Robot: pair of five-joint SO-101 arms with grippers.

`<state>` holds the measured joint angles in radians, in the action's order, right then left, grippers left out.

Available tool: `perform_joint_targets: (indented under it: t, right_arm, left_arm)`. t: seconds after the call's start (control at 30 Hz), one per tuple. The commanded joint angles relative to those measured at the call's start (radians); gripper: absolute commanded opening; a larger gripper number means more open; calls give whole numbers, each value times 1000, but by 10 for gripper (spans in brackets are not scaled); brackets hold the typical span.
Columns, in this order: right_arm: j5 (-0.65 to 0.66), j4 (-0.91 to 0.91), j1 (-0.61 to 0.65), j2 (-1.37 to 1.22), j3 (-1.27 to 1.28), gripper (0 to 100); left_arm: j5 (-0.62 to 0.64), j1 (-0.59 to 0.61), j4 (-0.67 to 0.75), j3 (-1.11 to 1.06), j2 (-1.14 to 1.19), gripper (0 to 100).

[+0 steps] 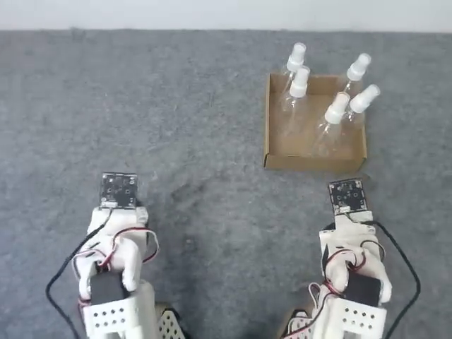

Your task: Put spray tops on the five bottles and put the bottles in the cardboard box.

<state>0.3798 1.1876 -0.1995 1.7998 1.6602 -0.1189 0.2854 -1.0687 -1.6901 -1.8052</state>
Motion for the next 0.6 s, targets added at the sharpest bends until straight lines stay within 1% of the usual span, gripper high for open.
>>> perform_joint_targets:
  t: [0.0,0.07,0.13,0.57]
  right_arm:
    - [9,2,-30,12,23,49]
    - [9,2,-28,12,23,49]
    - [9,2,-27,12,23,49]
    - [9,2,-27,12,23,49]
  left_arm:
    - [-11,109,-137,5,-18,25]
    - [-9,140,-199,5,-18,24]
    - [-8,155,-192,5,-18,24]
    - [-6,155,-195,5,-18,24]
